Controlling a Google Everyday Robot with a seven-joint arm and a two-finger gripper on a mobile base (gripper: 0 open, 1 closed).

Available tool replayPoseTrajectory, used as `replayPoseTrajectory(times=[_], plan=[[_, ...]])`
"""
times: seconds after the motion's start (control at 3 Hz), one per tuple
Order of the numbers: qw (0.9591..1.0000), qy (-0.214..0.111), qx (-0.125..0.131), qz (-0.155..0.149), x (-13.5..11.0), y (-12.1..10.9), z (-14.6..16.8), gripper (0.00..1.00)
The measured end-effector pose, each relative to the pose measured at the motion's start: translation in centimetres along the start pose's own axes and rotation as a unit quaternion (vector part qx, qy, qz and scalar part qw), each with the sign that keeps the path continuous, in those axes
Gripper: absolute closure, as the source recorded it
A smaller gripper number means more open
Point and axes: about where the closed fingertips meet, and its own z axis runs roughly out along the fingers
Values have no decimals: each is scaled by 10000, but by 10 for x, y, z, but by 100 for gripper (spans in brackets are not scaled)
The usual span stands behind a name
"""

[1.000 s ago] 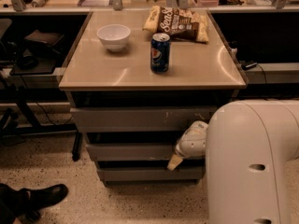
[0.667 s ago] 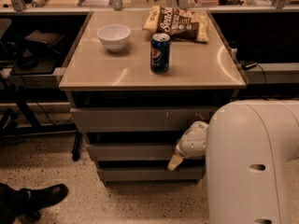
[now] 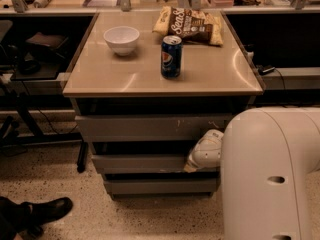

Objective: Open middle drawer

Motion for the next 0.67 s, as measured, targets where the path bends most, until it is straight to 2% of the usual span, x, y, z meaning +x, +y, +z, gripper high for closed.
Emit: replayPoseTrajectory(times=[0.67], plan=[[10000, 0, 0, 0, -2, -1, -5, 89]])
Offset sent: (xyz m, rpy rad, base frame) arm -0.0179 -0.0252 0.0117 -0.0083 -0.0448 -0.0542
